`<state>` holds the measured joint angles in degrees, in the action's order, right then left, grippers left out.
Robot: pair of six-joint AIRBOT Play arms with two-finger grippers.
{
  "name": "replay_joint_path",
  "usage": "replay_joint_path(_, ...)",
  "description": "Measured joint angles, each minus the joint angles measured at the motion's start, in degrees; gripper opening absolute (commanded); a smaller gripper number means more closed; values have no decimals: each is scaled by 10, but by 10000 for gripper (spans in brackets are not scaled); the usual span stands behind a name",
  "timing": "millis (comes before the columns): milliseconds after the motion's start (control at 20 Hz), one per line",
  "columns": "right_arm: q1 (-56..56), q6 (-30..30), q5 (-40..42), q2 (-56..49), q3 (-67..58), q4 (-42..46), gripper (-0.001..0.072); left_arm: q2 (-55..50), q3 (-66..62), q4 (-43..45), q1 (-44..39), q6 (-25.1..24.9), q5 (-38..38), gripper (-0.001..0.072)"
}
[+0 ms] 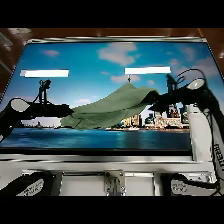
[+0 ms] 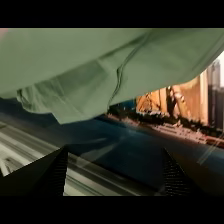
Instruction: Fold the shirts.
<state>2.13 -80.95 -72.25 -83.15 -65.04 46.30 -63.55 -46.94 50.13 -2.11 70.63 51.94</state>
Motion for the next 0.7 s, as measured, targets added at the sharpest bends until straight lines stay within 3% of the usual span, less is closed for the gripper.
replay_joint_path(150, -85, -45, 25, -4, 31, 13, 672, 0, -1, 0, 5, -22, 17, 39)
replay_joint_path(250, -128, -82, 65, -16, 42, 18, 608, 0, -1, 0, 6, -35, 27, 39)
replay_joint_path(700, -247, -171, 177, -81, 52, -17, 598, 0, -1, 0, 7, -66, 41, 39)
